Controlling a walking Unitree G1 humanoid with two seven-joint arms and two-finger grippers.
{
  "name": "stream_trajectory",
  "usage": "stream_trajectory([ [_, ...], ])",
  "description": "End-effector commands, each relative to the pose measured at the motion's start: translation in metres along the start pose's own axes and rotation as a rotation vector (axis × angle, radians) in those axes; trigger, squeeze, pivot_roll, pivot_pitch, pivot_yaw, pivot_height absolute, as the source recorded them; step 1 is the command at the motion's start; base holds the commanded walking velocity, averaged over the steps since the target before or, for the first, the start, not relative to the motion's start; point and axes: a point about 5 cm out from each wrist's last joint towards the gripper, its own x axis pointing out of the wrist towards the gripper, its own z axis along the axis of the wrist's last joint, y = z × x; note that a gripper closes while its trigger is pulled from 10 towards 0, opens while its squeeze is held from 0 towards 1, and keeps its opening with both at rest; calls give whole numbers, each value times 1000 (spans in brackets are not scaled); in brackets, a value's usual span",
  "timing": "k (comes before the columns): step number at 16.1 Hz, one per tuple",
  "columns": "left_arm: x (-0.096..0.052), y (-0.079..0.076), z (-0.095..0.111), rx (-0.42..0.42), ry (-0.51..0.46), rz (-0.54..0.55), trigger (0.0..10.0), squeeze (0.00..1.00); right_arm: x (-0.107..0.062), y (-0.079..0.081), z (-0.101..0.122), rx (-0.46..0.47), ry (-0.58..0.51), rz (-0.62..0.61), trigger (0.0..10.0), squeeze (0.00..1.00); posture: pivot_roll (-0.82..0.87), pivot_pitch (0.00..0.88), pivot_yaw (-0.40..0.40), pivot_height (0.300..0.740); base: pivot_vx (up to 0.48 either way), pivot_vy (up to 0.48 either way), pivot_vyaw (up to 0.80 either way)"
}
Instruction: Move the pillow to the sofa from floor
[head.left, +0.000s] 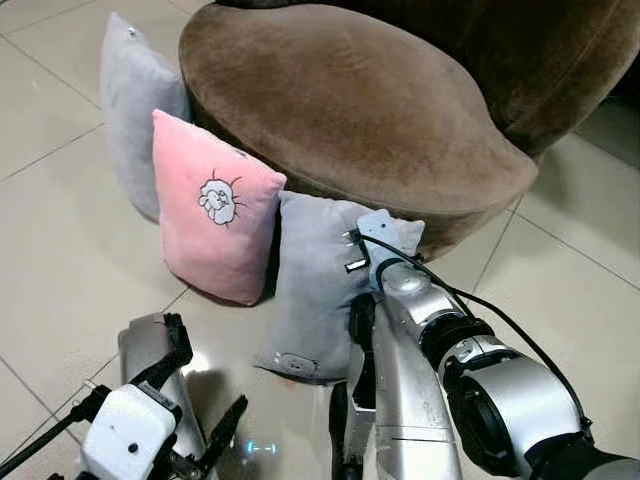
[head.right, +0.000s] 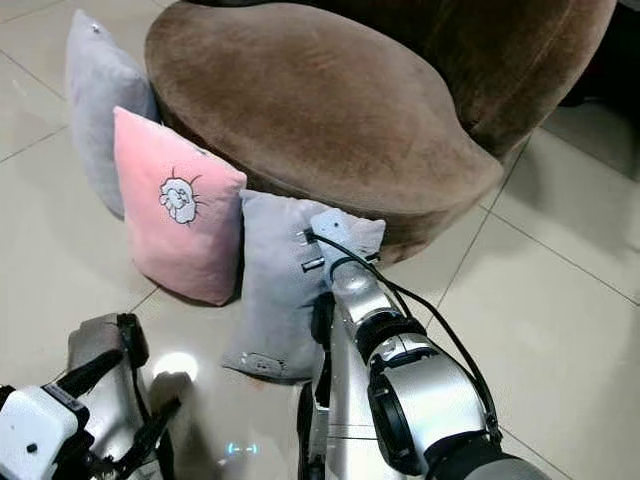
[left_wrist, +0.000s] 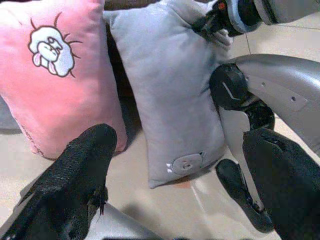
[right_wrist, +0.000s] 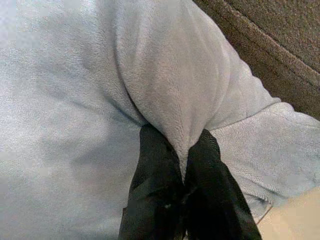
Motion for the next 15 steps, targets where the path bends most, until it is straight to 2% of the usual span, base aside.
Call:
stream_trajectory([
  [1, 1, -4, -3, -14, 7, -6, 10000, 0, -1, 3, -11, 29, 33, 17, 0, 0, 49, 188, -179, 417, 0, 0, 0],
  [3, 4, -6, -4, -22, -1, 13, 10000, 0, -3, 6, -17, 62, 20, 37, 0, 0, 52, 152, -175, 417, 0, 0, 0],
  [5, 10, -4, -6, -26, -9, 47, 10000, 0, -4, 3, -21, 94, -1, 33, 0, 0, 61, 114, -171, 417, 0, 0, 0],
  [6, 11, -3, -5, -23, -15, 77, 10000, 0, -5, -7, -21, 128, -30, 11, 0, 0, 64, 101, -168, 417, 0, 0, 0],
  [7, 16, 3, -8, -10, -20, 128, 10000, 0, -6, -28, -20, 193, -68, -43, 0, 0, 71, 58, -159, 417, 0, 0, 0],
  [10, 23, 17, -12, -2, -25, 212, 10000, 0, -11, -55, -17, 254, -136, -99, 0, 0, 76, 3, -141, 417, 0, 0, 0],
  [12, 28, 24, -12, 14, -36, 239, 10000, 0, -21, -74, -15, 287, -208, -134, 0, 0, 79, 0, -126, 417, 0, 0, 0],
  [13, 32, 28, -12, 19, -45, 251, 10000, 0, -30, -80, -15, 296, -243, -143, 0, 0, 73, 0, -108, 417, 0, 0, 0],
  [15, 36, 33, -13, 20, -51, 259, 10000, 0, -36, -83, -14, 298, -263, -147, 0, 0, 66, 0, -93, 417, 0, 0, 0],
])
